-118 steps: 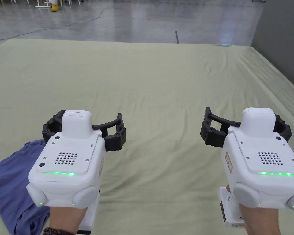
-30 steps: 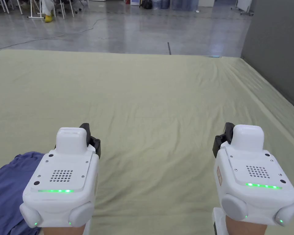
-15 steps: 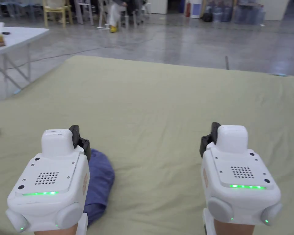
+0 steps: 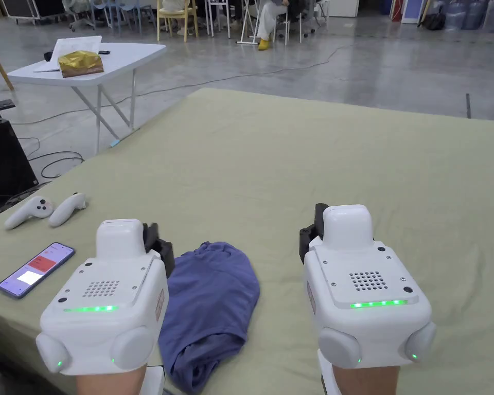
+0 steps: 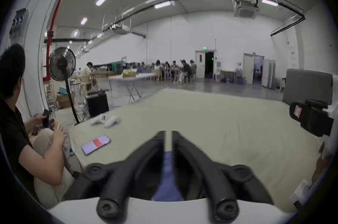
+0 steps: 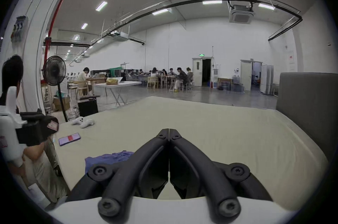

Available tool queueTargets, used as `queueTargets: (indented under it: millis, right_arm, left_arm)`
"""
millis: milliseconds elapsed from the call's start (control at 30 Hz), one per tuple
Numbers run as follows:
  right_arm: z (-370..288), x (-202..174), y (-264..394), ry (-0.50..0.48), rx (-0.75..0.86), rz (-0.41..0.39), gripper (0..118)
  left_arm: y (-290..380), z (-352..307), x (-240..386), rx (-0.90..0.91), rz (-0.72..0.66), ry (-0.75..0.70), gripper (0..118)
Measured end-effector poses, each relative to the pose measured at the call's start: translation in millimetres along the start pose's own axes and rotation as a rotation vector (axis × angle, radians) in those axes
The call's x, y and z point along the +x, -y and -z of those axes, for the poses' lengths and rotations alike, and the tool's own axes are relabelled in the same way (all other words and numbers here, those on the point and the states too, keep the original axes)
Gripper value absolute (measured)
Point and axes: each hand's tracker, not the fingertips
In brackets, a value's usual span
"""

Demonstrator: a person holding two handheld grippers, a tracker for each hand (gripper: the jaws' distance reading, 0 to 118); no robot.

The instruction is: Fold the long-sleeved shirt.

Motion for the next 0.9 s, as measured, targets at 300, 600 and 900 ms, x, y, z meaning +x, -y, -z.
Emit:
queueTargets:
  millis: [300, 600, 900]
  right_arm:
    - [6, 17, 13, 0.031, -0.065, 0.02, 3]
    - [25, 33, 35, 0.065, -0.159, 0.029, 3]
    - [17, 50, 42, 0.103, -0.167, 0.042, 3]
  left_arm:
    - [40, 139, 3, -0.567, -0.102, 0.145, 118]
    - [96, 226, 50, -0.787, 0.042, 0.176, 54]
    - [67, 186, 60, -0.606, 0.036, 0.288, 14]
